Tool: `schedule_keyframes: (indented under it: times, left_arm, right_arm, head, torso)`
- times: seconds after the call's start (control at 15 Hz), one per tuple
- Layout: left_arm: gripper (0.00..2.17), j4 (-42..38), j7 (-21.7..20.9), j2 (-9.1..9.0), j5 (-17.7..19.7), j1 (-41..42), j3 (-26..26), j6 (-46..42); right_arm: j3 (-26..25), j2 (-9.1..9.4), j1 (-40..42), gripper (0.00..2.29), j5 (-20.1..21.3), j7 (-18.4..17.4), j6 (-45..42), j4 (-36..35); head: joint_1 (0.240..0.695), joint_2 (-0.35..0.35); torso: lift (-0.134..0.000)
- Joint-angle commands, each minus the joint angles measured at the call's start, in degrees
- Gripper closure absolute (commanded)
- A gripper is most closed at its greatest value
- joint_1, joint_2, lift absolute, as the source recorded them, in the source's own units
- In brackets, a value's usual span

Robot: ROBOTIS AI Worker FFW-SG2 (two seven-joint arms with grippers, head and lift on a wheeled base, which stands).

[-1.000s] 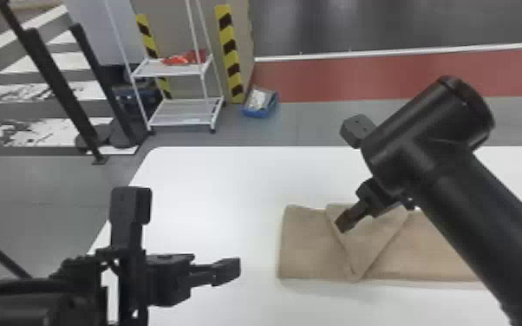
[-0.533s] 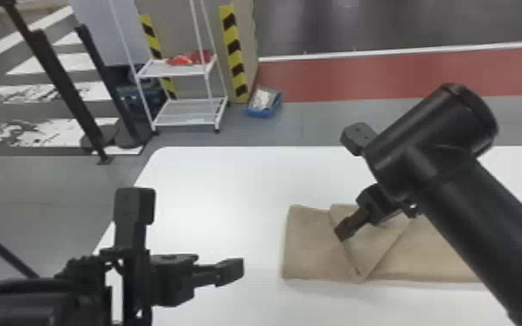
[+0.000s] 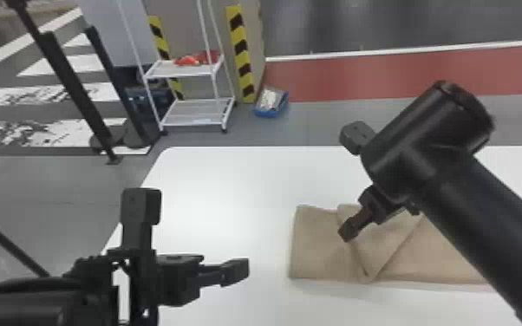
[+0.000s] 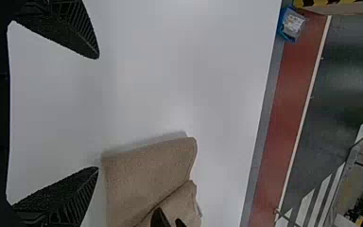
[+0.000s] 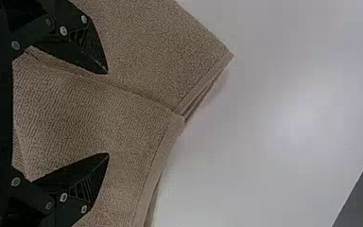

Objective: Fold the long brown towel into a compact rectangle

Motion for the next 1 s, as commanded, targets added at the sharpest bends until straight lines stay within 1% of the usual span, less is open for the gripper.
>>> schedule_keyframes:
  times: [0.0,0.2,0.53,0.73,0.93]
  left_arm:
    - [0.04,0.2,0.0,0.00,0.0,0.0,0.1,0.2]
    - [0.04,0.2,0.0,0.00,0.7,0.1,0.4,0.2]
    - [0.04,0.2,0.0,0.00,0.8,0.3,1.0,0.2]
    - [0.04,0.2,0.1,0.00,0.9,0.3,1.0,0.2]
    - [0.04,0.2,0.0,0.00,0.9,0.3,1.0,0.2]
  right_arm:
    - [1.5,0.14,-1.3,0.31,0.5,1.0,0.1,1.0]
    - [3.1,0.14,-1.9,0.31,2.2,2.9,0.1,3.1]
    - [5.0,0.14,-2.1,0.34,3.4,4.9,0.1,3.5]
    - [5.0,0.14,-1.6,0.51,3.4,5.3,0.1,2.8]
    - [4.3,0.14,-0.7,0.91,4.1,5.3,0.1,0.6]
  head:
    - [0.695,0.226]
    - [0.695,0.225]
    - [0.695,0.224]
    - [0.695,0.227]
    - [0.695,0.231]
  torso:
    - [-0.124]
    - [-0.124]
    - [-0.124]
    - [-0.124]
    - [-0.124]
